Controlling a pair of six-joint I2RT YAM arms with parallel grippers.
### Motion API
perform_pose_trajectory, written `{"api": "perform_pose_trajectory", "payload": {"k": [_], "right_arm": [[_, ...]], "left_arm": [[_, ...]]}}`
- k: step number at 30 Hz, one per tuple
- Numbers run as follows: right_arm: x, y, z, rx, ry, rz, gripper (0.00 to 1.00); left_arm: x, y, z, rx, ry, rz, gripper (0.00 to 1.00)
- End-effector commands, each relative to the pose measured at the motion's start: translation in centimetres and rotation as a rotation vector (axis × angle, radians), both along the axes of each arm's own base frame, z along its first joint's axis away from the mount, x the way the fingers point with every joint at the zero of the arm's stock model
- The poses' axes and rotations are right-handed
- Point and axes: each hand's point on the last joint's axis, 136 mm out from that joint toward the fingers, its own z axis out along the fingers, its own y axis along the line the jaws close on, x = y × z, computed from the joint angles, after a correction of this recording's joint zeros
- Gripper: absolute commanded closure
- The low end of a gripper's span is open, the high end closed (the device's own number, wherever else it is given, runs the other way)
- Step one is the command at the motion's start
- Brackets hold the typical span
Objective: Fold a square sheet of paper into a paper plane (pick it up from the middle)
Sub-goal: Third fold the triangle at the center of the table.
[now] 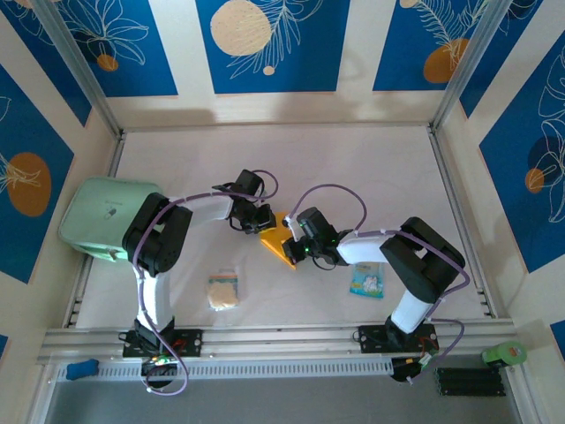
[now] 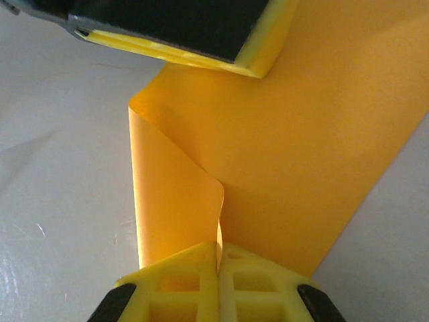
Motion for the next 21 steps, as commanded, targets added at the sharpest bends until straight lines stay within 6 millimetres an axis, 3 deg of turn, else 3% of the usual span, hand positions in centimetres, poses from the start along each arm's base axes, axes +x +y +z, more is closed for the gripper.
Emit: {"api": "perform_pose_trajectory", "payload": {"k": [1, 5, 12, 21], "right_arm": [[0.2, -0.2, -0.7, -0.022, 0.031, -0.016, 1.00], [0.1, -0.3, -1.0, -0.034, 0.039, -0.016, 1.00], [0.0, -0.4, -1.4, -0.042, 0.053, -0.020, 1.00], [-0.1, -0.4, -1.8, -0.046, 0.066, -0.022, 1.00]], "left_arm": [[-1.3, 0.4, -1.5, 0.052, 0.049, -0.019, 0.83], [-0.7, 0.0, 0.2, 0.031, 0.017, -0.023, 0.82], [0.4, 0.1, 5.0, -0.029, -0.090, 0.050, 0.76], [-3.1, -0.9, 5.1, -0.239, -0.061, 0.164, 0.75]]}}
